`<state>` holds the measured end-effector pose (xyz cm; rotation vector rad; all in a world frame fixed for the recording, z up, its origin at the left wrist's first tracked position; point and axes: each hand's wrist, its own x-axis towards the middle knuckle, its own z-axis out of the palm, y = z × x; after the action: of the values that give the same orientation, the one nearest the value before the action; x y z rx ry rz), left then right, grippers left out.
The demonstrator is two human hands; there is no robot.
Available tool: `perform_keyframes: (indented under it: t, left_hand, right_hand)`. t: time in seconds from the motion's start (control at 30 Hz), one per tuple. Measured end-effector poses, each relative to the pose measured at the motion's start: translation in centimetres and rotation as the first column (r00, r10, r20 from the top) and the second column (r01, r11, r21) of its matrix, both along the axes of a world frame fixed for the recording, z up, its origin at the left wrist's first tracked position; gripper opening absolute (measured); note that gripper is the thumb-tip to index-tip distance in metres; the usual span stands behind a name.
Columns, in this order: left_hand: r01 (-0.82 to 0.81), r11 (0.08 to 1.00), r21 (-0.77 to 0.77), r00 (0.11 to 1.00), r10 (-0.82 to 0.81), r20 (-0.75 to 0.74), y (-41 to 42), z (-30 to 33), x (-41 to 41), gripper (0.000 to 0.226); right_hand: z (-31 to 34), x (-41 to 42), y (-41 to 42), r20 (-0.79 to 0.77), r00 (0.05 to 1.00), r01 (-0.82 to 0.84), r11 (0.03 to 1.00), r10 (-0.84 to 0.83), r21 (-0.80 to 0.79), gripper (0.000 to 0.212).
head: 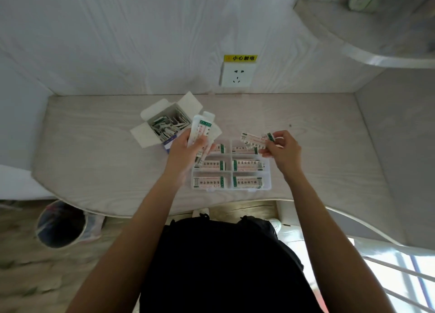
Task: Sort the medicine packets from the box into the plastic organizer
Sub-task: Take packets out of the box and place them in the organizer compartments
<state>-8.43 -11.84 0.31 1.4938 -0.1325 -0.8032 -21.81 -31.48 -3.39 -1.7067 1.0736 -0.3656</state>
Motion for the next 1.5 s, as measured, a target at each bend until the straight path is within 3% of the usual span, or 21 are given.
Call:
perform_keyframes:
  t: [0.13, 0.37, 0.57, 0.7, 0.93, 1.13, 1.27, 1.4, 1.5]
  left_hand:
    - [0.029, 0.999, 0.044, 0.999, -0.029, -0.016, -0.4, -0.3, -0.5, 0.024]
    - [0.056, 0.996, 0.075, 0.998, -0.053, -0.044, -0.2, -0.8, -0.6, 0.025]
    - [0.045, 0.998, 0.046, 0.997, -0.042, -0.062, 0.4, -1.1, -1.0, 0.026]
    - [0.036, 0.998, 0.050, 0.996, -0.033, -0.077, 0.4, -1.2, -1.0, 0.027]
    - [0.038, 0.999, 0.031, 0.996, -0.035, -0.078, 0.2, -1.2, -0.8, 0.023]
    - [0.035, 0.998, 0.052, 0.995, -0.030, -0.095, 0.0, -1.5, -1.1, 0.027]
    - [0.024, 0.999, 0.038, 0.994, -0.020, -0.106, -0.1, -1.5, -1.3, 0.026]
    - [0.013, 0.999, 0.041, 0.994, -0.009, -0.110, -0.1, -1.7, -1.4, 0.026]
    - [0.015, 0.998, 0.062, 0.994, -0.007, -0.112, -0.2, -1.7, -1.4, 0.027]
  right_hand:
    - [-0.6, 0.8, 0.1, -0.079, 0.993, -0.095, 0.993, 0.090, -0.066, 0.013]
    - [-1.3, 1.6, -0.8, -0.390, 0.896, -0.316, 0.920, 0.210, -0.232, 0.014]
    - [-1.3, 2.1, -1.5, -0.433, 0.852, -0.430, 0.864, 0.293, -0.261, 0.014]
    - [-1.5, 2.2, -1.9, -0.512, 0.757, -0.579, 0.780, 0.406, -0.237, 0.017]
    - [-1.0, 2.1, -2.2, -0.422, 0.819, -0.526, 0.803, 0.389, -0.281, 0.005]
    - [-0.8, 2.5, -2.3, -0.518, 0.750, -0.623, 0.700, 0.410, -0.349, 0.016]
    - [0.1, 2.4, -2.1, -0.475, 0.810, -0.561, 0.687, 0.343, -0.461, 0.016]
    - [-0.3, 1.7, -2.0, -0.343, 0.873, -0.465, 0.803, 0.346, -0.373, 0.009]
    - [-0.8, 1.9, -1.3, -0.394, 0.825, -0.531, 0.794, 0.405, -0.296, 0.010]
